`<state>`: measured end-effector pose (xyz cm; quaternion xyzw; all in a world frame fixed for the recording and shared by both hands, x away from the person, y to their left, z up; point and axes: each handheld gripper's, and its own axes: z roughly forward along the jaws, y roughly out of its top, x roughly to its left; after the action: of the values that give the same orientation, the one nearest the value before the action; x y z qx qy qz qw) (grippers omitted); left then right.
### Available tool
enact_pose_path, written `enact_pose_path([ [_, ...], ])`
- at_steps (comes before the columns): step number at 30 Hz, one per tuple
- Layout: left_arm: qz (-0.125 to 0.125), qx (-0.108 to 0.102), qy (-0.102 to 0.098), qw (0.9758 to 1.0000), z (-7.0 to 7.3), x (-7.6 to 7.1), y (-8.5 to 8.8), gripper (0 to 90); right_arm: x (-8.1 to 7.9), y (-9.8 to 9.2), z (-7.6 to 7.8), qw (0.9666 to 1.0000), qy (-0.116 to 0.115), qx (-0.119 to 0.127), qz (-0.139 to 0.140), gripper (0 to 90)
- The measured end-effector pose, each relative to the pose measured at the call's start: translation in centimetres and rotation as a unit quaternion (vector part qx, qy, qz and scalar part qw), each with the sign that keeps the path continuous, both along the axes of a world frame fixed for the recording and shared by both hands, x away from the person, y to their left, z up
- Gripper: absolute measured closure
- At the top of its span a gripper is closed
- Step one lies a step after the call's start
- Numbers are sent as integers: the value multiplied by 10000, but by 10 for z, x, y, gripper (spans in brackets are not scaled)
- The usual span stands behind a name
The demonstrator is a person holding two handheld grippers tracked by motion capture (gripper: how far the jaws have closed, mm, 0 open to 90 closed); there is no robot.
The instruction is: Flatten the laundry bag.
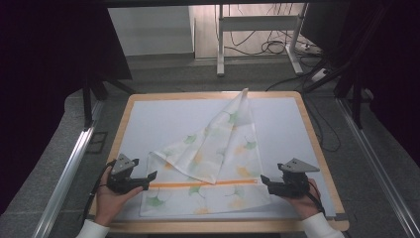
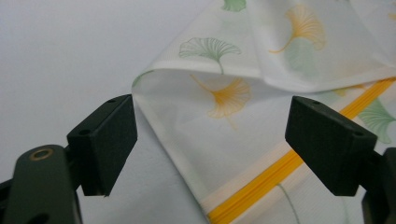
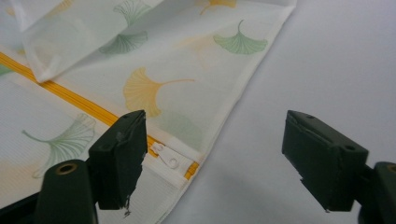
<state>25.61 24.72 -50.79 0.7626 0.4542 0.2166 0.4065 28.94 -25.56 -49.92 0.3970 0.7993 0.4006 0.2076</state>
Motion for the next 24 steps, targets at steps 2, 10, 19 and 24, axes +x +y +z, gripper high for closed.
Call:
enact_pose_path([
  [2, -49, 34, -35, 10000, 1, -2, -2, 179, -1, -1, 2, 10000, -14, 58, 25, 264],
  [10, -151, 240, -171, 9995, 4, -7, -11, 220, -2, -4, 3, 9999, 101, 110, -57, 356],
  [19, -173, 310, -238, 9991, 3, -3, -18, 214, -8, -5, 3, 9995, 199, 85, 219, 521],
  [24, -163, 368, -249, 9989, 2, -2, -17, 222, -9, -4, 3, 9995, 249, 18, 172, 651],
])
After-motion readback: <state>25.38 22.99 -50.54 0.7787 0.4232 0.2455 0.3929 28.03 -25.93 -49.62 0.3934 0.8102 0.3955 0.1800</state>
